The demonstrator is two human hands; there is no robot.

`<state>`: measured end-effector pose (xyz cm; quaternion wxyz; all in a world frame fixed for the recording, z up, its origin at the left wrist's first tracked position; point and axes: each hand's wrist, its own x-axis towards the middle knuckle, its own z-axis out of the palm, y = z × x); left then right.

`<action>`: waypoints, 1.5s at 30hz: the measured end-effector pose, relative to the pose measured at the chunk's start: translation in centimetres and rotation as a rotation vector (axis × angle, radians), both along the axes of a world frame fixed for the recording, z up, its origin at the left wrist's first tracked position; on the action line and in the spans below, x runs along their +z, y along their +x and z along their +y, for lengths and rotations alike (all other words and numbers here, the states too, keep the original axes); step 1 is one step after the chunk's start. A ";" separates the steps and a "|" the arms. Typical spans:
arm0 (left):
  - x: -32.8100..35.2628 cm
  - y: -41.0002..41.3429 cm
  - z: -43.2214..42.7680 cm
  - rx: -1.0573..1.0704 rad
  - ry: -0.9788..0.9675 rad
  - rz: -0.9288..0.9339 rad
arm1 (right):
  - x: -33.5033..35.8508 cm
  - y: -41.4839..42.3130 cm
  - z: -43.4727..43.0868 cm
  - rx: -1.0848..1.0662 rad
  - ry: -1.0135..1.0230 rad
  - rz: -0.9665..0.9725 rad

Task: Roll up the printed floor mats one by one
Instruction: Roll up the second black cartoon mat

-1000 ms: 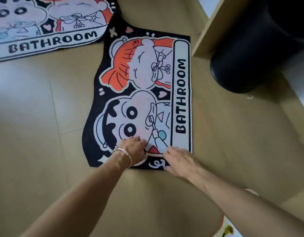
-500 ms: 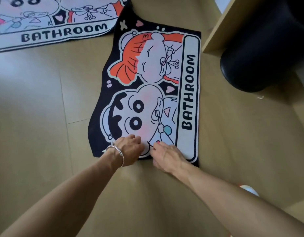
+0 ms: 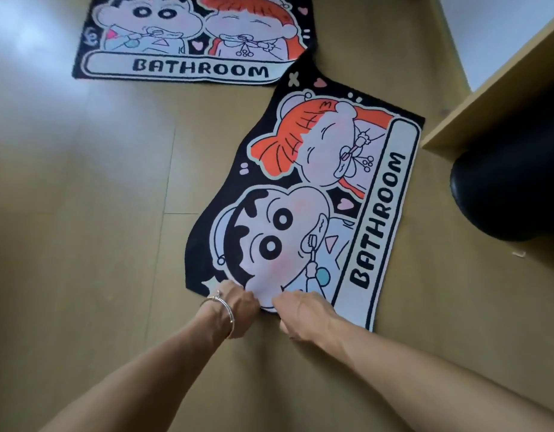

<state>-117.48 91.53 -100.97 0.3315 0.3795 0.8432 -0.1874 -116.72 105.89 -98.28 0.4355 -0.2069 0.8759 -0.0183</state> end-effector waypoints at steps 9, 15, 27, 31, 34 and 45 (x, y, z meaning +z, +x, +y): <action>1.0 6.8 2.4 0.134 -0.073 -0.309 | -0.6 1.3 0.1 0.306 0.077 -0.187; 0.4 6.0 4.2 0.349 0.158 -0.228 | 0.1 0.8 4.1 0.265 0.038 -0.075; -0.3 5.2 4.5 0.714 0.263 -0.297 | -2.1 2.6 7.4 0.002 -0.124 0.011; -0.6 6.1 3.3 0.820 0.348 -0.262 | -2.0 2.5 6.8 0.109 -0.189 0.070; -0.8 6.8 2.4 0.829 0.343 -0.276 | -1.8 2.6 6.9 0.204 -0.232 0.052; 0.2 7.9 2.8 0.504 0.298 0.044 | -2.1 3.6 5.9 0.247 -0.176 0.274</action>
